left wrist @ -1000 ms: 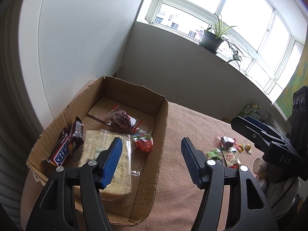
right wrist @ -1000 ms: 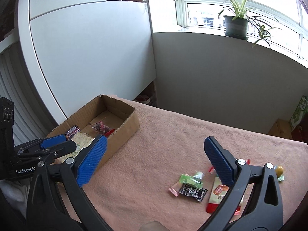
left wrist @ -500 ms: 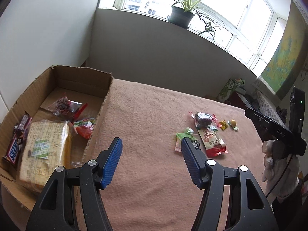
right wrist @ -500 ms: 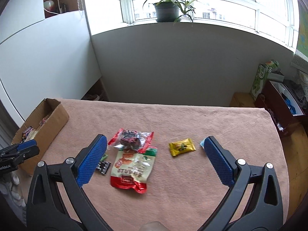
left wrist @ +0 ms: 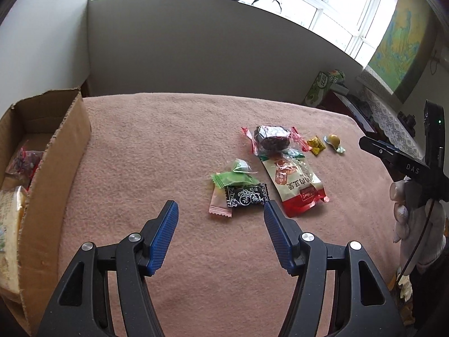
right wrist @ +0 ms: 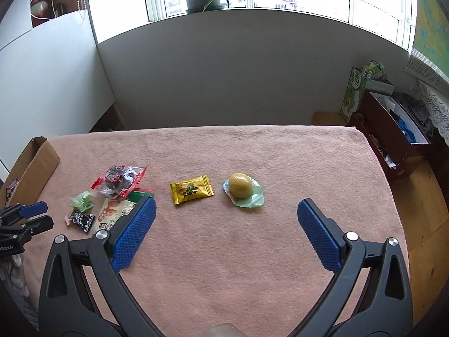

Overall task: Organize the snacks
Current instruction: 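Withdraw both tools from the box toward the green candy and the second braised egg, then close the left tool on the green wrapped candy while the right tool grasps the braised egg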

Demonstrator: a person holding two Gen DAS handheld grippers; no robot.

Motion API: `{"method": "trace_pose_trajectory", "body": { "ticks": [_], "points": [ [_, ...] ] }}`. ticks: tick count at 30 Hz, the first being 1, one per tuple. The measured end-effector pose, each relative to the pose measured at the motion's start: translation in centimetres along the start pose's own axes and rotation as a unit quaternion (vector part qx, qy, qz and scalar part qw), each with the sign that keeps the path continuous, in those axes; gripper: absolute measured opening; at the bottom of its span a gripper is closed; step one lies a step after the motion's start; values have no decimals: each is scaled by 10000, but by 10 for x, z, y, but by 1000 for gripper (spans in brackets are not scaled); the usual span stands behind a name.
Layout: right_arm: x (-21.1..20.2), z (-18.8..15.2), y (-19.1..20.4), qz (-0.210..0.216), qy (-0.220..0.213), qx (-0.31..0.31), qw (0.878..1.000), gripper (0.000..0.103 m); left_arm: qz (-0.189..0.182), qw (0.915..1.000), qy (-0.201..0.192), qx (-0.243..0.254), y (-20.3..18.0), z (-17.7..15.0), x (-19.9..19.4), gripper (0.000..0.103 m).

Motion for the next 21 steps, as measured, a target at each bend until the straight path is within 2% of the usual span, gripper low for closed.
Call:
{"method": "trace_pose_trajectory", "body": {
  "ticks": [11, 16, 21],
  "points": [
    [39, -2, -8, -180, 143, -68, 9997, 102, 44, 9994, 68, 331, -16, 1, 30, 63],
    [54, -3, -8, -273, 210, -127, 9993, 102, 95, 9995, 121, 259, -15, -1, 46, 63],
    [67, -8, -7, -284, 401, -125, 9987, 93, 115, 9993, 117, 344, -17, -2, 51, 55]
  ]
}}
Point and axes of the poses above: each gripper's, at about its wrist camera, not at the fingertips, and x roughly the way its jaws point, y to its left, z to its top, the point moved 5 cm from there along x, roughly the way its jaws point, and after that the axes turned 15 degrees about -y, right-handed, at the moved point
